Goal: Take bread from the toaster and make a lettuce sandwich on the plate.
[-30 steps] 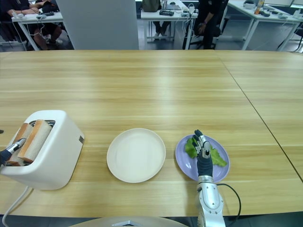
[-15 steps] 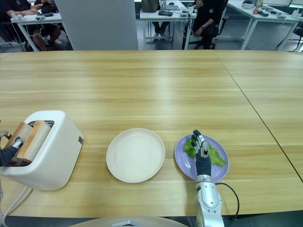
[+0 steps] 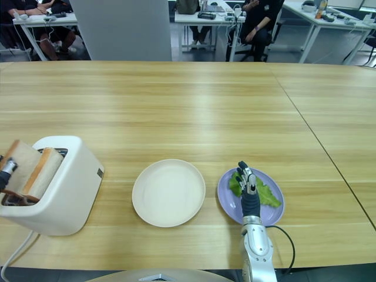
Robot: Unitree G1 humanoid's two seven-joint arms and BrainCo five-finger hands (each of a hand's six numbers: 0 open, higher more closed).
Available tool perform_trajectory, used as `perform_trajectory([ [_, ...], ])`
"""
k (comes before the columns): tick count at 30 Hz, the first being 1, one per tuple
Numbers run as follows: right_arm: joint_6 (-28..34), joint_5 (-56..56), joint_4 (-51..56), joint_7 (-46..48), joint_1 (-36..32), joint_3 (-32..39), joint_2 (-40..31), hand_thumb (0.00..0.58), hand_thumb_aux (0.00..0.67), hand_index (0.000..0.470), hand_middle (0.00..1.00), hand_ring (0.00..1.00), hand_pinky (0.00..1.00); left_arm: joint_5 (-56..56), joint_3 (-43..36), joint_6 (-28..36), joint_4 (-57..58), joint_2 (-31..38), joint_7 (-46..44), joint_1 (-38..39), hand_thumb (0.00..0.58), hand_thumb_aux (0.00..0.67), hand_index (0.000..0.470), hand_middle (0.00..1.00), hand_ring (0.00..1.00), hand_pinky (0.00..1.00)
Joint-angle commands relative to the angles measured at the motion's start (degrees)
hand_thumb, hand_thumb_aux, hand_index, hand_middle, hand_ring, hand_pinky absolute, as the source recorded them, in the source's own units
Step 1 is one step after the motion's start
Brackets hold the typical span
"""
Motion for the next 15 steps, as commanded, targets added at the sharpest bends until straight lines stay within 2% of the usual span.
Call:
perform_trajectory([
  [1,0.5,-0.1,1.0,-0.1,0.0,-0.2,0.2,0.000,0.000,0.000,0.00,0.00,0.00,-0.9,2.0,-0.5,-2.2,0.2,0.7,-1.1,0.580,0.670,0.460,0.00,0.00,0.00],
  [8,0.7,0.0,0.8,-0.1,-0.1,0.0,0.3,0.000,0.000,0.000,0.00,0.00,0.00,-4.4,3.3,-0.4,-2.0,-1.4,0.5,-2.5,0.580,0.670,0.460,0.00,0.00,0.00],
  [9,0.7,0.0,0.8,0.0,-0.1,0.1,0.3,0.000,0.000,0.000,0.00,0.00,0.00,-5.4,3.1,-0.5,-1.7,-1.7,0.3,-2.6,0.580,0.670,0.460,0.05,0.05,0.05],
  [10,0.7,0.0,0.9,0.0,-0.1,0.1,0.4,0.000,0.000,0.000,0.00,0.00,0.00,-6.1,3.1,-0.7,-1.5,-2.0,0.3,-2.8,0.580,0.670,0.460,0.67,0.67,0.67],
  [12,0.7,0.0,0.9,0.0,-0.1,0.1,0.4,0.000,0.000,0.000,0.00,0.00,0.00,-7.6,3.1,-0.8,-1.4,-2.6,0.3,-3.6,0.580,0.670,0.460,0.67,0.67,0.67],
  [13,0.7,-0.1,0.9,0.1,-0.1,0.1,0.4,0.000,0.000,0.000,0.00,0.00,0.00,-8.3,2.9,-1.0,-1.4,-2.9,0.4,-4.1,0.580,0.670,0.460,1.00,1.00,1.00],
  [15,0.7,-0.1,1.0,0.1,-0.1,0.2,0.4,0.000,0.000,0.000,0.00,0.00,0.00,-11.0,2.5,-0.8,-1.7,-3.8,-0.2,-5.8,0.580,0.670,0.460,1.00,1.00,1.00],
])
